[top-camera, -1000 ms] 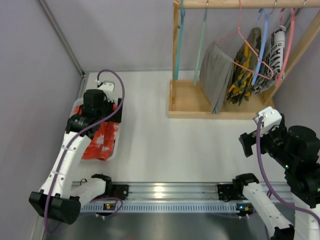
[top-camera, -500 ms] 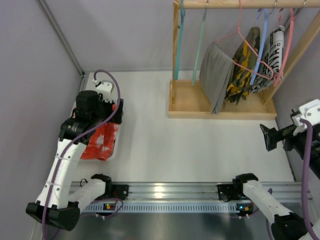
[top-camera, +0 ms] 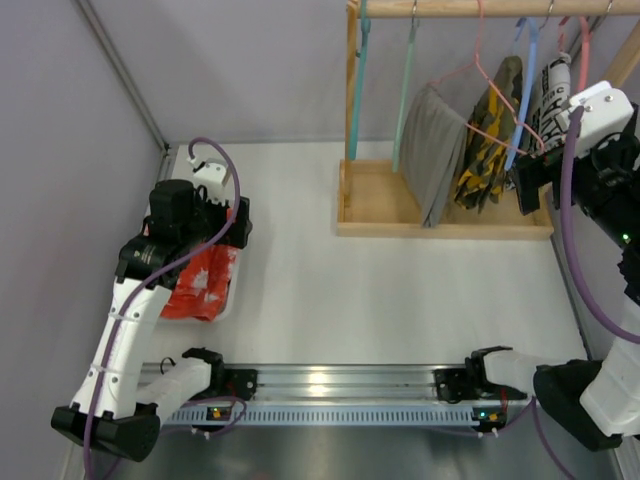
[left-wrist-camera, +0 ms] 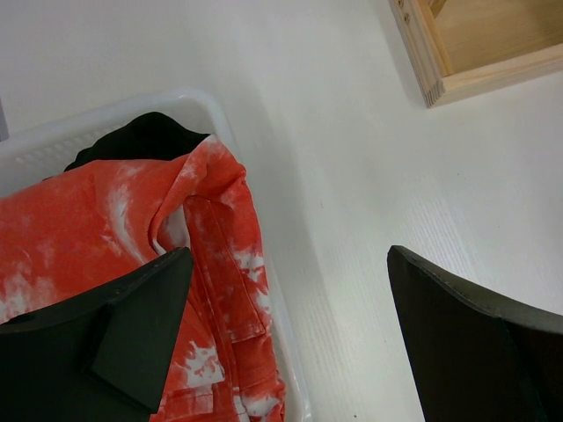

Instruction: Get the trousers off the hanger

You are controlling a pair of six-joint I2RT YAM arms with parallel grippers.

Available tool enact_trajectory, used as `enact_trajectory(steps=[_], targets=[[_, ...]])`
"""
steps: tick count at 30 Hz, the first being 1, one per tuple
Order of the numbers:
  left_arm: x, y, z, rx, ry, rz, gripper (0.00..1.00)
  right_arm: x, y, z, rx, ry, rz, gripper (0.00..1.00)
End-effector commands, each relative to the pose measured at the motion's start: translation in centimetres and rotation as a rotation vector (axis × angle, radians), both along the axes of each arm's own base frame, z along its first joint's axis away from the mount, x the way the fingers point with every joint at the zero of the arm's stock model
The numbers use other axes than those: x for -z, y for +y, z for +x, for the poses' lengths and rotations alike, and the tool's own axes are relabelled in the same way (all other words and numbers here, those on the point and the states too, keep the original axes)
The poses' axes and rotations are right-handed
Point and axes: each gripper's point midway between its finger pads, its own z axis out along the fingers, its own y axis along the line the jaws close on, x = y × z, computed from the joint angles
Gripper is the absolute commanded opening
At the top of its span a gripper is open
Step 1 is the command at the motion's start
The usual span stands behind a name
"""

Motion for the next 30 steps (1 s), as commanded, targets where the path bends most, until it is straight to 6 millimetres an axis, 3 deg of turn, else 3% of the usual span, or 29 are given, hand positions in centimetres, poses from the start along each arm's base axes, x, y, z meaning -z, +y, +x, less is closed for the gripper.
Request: enact_trajectory(steps=[1,3,4,9,13,23,30], targets=[[-1.8,0.0,-0.1,0.008,-0.054,-0.008,0.99,-2.2,2.2,0.9,-0.097,-0.09,0.087,0.99],[-1.8,0.0,-0.1,0.007,-0.052,-0.012,0.99,-2.4,3.0,2.2,-0.119,-0.078,0.122,0.99],[-1.9,-0.1,-0.1,0.008,-0.054,-0.013,0.99,-2.1,3.5,4.0,-0.124,-0.057,0.13,0.99],[-1.7,0.1,-0.3,-0.002,-0.052,-0.016,0.99,-2.0,4.2,8.9,-0.102,-0.046,0.18,0.93],[-1.2,0.4,-0.7,-0.009,-0.05,-0.006,0.99,-1.8,5.0,11.5,-0.118,-0.043,0.203,0.85],[0.1,0.2,-1.3,-0.004,-0.022,-0.023,0.99,-2.2,5.2,16.6,-0.073,-0.086,0.256,0.79],[0.4,-0.1,-1.1,0.0,-0.007,-0.032,0.98,0.7,6.2,19.6,-0.086,-0.007,0.264,0.76]])
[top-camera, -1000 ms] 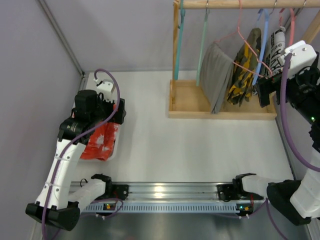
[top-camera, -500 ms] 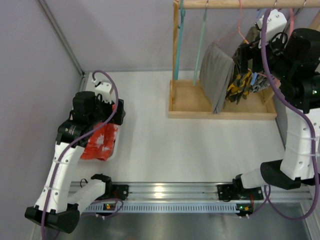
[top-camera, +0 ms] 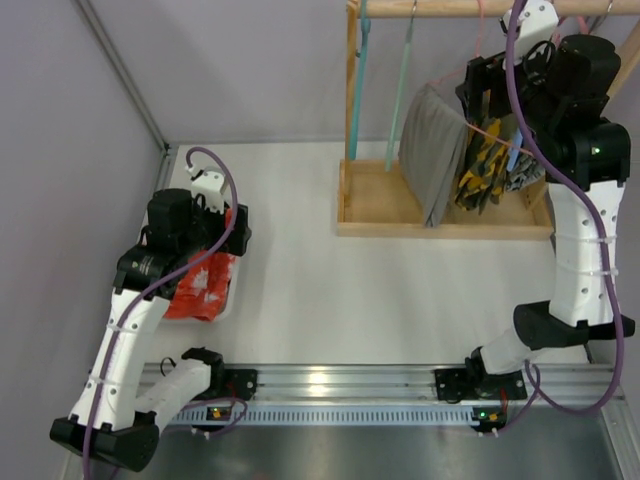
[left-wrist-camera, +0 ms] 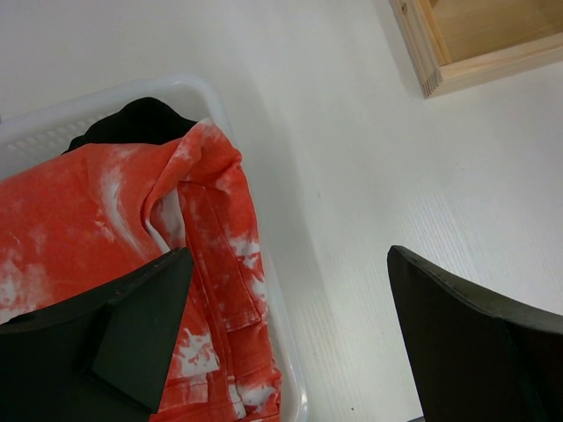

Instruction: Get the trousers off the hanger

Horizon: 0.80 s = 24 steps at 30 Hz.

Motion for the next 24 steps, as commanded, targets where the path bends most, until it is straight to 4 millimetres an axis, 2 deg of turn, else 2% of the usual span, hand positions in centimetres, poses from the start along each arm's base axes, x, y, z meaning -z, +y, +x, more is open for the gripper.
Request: enact_trajectory(steps=[1,3,8,11,14,17,18,24], targets=[[-0.2,-0.2,0.1,0.0,-0.003,-0.023,0.99,-0.2,0.6,1.9,-0.013,-0.022,0.035,0.76],[-0.1,-0.1,0.1,-0.01,0.0,-0.021,0.99,0.7,0.8,2.6,-0.009,-0.004,0.047,0.74],[0.0,0.1,-0.1,-0.015,-0.005,-0.015,0.99,2.4,1.0,4.2,0.002,0.027,0.053,0.6],[0.1,0.2,0.0,-0.017,-0.003,-0.012,0.99,3.3,1.1,4.9,0.003,0.053,0.062,0.56],[0.2,0.1,0.1,-0.014,0.002,-0.012,0.98,3.9,1.3,5.6,0.005,0.066,0.072,0.55],[0.5,0.0,0.1,-0.012,0.01,-0.012,0.99,4.2,1.5,6.1,0.001,0.069,0.081,0.46],[0.5,0.0,0.1,-0.01,0.013,-0.012,0.99,4.1,1.6,6.2,-0.004,0.066,0.085,0.35],[0.7,0.1,0.2,-0.014,0.017,-0.009,0.99,4.0,2.2,6.4,-0.03,0.064,0.098,0.07]])
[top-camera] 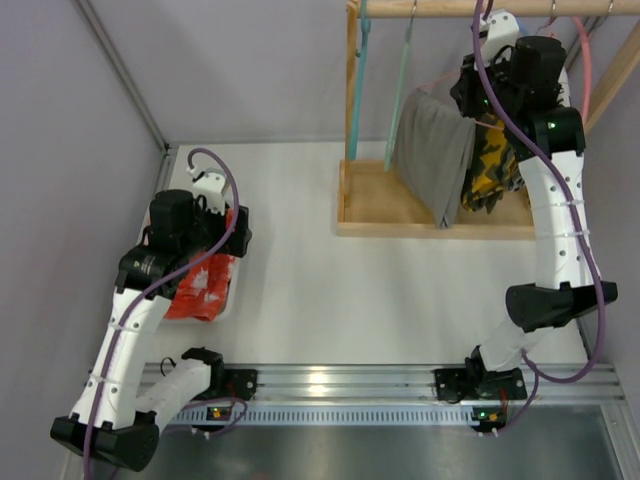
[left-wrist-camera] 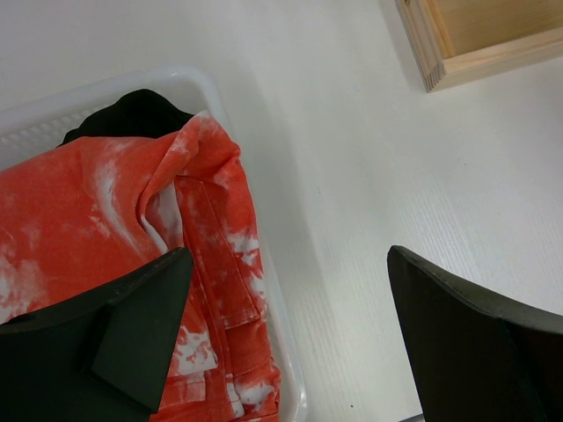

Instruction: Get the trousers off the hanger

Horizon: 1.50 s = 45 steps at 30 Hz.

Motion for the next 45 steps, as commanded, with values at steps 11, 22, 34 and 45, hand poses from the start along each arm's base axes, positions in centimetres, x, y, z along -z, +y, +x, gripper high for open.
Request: enact_trajectory(steps=[11,22,34,45], targets=[[0.5,-0.1,0.3,-0.001,0.014,-0.007,0.98,-7.1,1.8,-4.1,-0.105,-0.183,0.148,0.0],[0.8,-0.4,0.2,0.01,0.026,-0.022,0.99,-11.3,0.2,-9.4,-0.098,-0.32,0.087,0.7],[1.4,-0.4,-0.1,0.002,0.038,-0.027,0.99,-10.1,-2.7,-5.0,0.038,-0.284,0.003,0.97],[1.6,-0.1,-0.6,-0.003,0.03,-0.023,0.99,-8.2,-5.0,-1.6,0.155,-0.268,-0.087,1.0]])
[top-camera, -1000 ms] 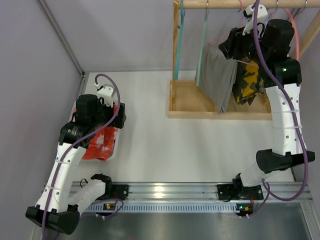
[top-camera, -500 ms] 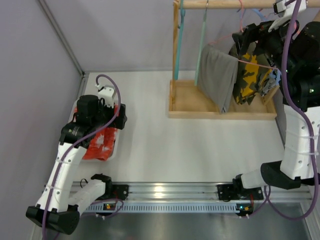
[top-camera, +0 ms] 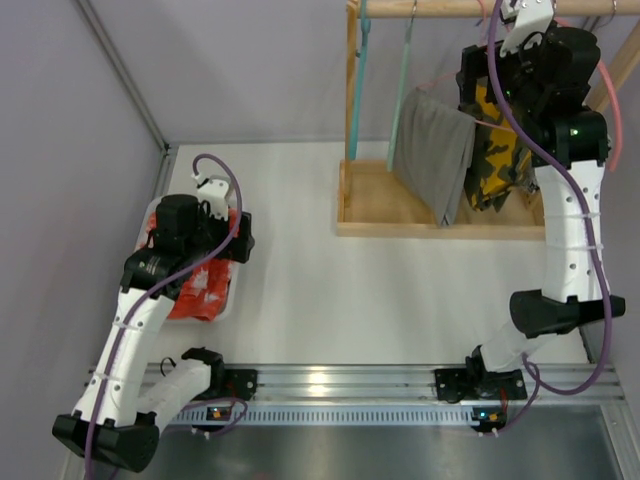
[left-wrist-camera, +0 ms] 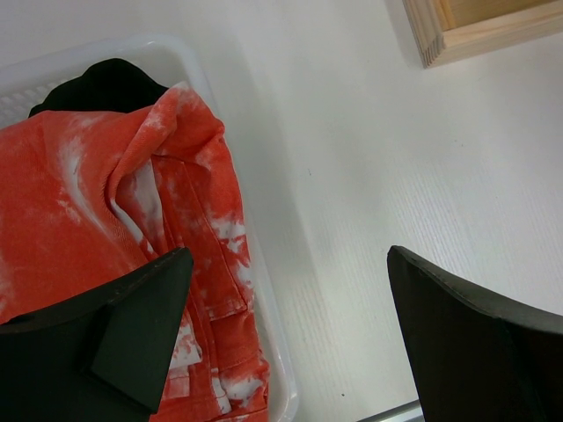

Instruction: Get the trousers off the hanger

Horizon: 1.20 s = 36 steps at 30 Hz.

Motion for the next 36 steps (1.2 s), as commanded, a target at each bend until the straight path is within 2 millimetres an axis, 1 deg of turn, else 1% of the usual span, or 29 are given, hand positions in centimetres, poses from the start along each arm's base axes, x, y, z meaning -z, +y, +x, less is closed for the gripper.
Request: enact_trajectory(steps=[1,2,5,6,9,12,14,15,16,18,19,21,22,26,27,29,30,31,32,36], targets=[[-0.7,0.2,-0.1,-0.01,-0.028,-0.012,0.99,-2.8,-1.4,-0.8,0.041,-0.093,-0.029,0.99],[-0.6,0.2,-0.1,-0.009,-0.025,-0.012,0.99,-2.6,-1.3,-0.7,0.031,-0.085,-0.034,1.0],[-0.5,0.0,-0.1,-0.003,-0.022,-0.018,0.99,-1.0,-0.7,-0.4,0.0,-0.034,-0.033,0.99],[-0.6,0.1,-0.1,-0.005,-0.022,-0.018,0.99,0.2,-0.4,-0.1,-0.012,0.004,-0.034,0.99],[-0.5,0.1,0.0,-0.005,-0.019,-0.017,0.98,2.1,0.0,0.9,-0.029,0.064,-0.018,0.99],[-0.5,0.1,0.0,-0.008,-0.02,-0.013,0.99,3.1,-0.1,1.7,-0.024,0.092,-0.002,1.0],[-0.6,0.2,0.0,-0.009,-0.023,-0.013,0.99,3.1,0.2,1.9,-0.032,0.094,0.011,1.0],[-0.6,0.2,0.0,-0.009,-0.024,-0.011,0.99,3.3,0.3,2.0,-0.039,0.1,0.017,0.98],[-0.5,0.2,0.0,-0.009,-0.022,-0.011,0.99,3.3,0.7,1.9,-0.06,0.105,0.022,0.9],[-0.5,0.1,0.0,-0.007,-0.022,-0.012,0.99,3.0,1.1,1.9,-0.075,0.103,0.043,0.84],[-0.5,0.1,0.0,-0.006,-0.02,-0.013,0.99,2.9,1.4,1.9,-0.089,0.101,0.049,0.76],[-0.4,0.1,0.1,-0.008,-0.015,-0.016,0.99,2.5,1.6,1.9,-0.094,0.088,0.068,0.71],[-0.4,0.1,0.1,-0.006,-0.015,-0.015,0.99,2.2,1.9,1.8,-0.107,0.084,0.088,0.67],[-0.3,0.0,0.1,-0.004,-0.01,-0.016,0.98,1.3,2.6,1.8,-0.155,0.067,0.166,0.67],[-0.2,0.0,0.2,-0.005,-0.009,-0.015,0.99,0.8,2.6,1.9,-0.158,0.049,0.181,0.67],[-0.2,0.0,0.1,-0.004,-0.008,-0.013,0.99,0.6,2.8,2.2,-0.164,0.045,0.208,0.66],[-0.2,0.0,0.2,-0.005,-0.009,-0.013,0.99,0.4,2.8,2.4,-0.165,0.036,0.208,0.65],[-0.3,0.0,0.2,-0.005,-0.011,-0.013,0.99,0.3,2.8,2.5,-0.164,0.031,0.212,0.61],[-0.2,0.1,0.2,-0.005,-0.009,-0.013,0.99,0.4,3.0,2.8,-0.162,0.043,0.244,0.58],[-0.2,0.1,0.2,-0.006,-0.007,-0.01,0.99,0.3,3.1,3.0,-0.169,0.043,0.275,0.49]])
